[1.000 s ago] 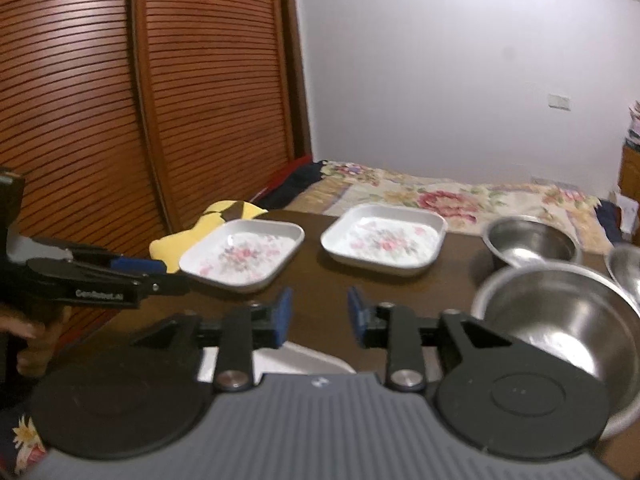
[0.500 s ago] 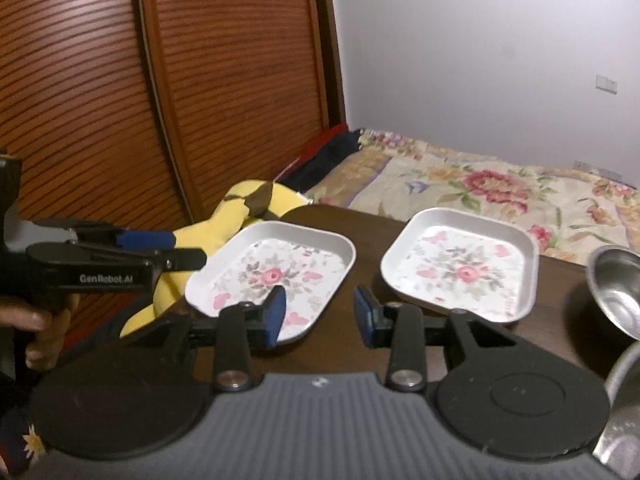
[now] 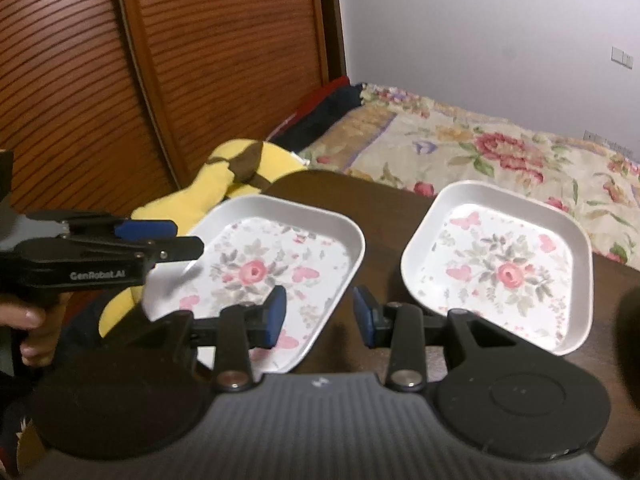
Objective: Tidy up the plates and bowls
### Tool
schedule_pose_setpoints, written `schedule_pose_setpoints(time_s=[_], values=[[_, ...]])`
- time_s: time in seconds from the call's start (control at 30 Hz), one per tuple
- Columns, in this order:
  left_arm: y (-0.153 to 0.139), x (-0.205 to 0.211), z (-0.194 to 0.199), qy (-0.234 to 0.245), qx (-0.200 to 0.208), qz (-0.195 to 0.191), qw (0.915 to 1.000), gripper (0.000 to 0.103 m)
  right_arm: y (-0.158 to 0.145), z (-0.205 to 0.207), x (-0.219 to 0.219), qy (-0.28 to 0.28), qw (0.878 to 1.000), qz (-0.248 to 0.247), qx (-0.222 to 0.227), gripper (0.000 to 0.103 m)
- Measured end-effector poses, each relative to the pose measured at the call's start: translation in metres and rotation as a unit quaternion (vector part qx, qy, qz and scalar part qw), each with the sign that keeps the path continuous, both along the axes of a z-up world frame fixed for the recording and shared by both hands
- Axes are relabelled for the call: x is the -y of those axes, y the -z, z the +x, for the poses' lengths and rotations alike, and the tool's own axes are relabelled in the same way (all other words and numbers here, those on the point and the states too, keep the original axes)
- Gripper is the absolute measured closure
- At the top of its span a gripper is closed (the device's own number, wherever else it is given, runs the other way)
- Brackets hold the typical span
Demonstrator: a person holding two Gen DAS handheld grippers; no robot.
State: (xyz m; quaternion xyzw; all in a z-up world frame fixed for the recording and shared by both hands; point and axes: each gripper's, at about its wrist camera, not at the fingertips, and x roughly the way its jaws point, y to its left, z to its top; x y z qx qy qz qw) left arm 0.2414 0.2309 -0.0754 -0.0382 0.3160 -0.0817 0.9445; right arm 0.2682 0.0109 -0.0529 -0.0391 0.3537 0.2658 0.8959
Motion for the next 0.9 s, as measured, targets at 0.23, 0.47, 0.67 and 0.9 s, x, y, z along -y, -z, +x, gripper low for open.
schedule_pose_setpoints(time_s=[0.23, 0.47, 0.67, 0.9], values=[[0.005, -0.006, 0.003, 0.009, -0.004, -0.014, 0.9999, 0.068, 0.01, 0.008, -0.005, 0.0, 1.0, -0.008, -0.02, 0.065], [0.006, -0.007, 0.001, 0.014, -0.003, -0.016, 0.9998, 0.075, 0.012, 0.009, -0.008, -0.002, 1.0, -0.01, -0.022, 0.067], [0.006, -0.006, 0.0, 0.018, -0.007, -0.018, 0.9997, 0.085, 0.012, 0.009, -0.011, -0.009, 1.0, -0.014, -0.024, 0.076], [0.007, -0.003, -0.004, 0.017, -0.009, -0.013, 0.9997, 0.086, 0.013, 0.008, -0.009, -0.01, 1.0, -0.013, -0.025, 0.08]])
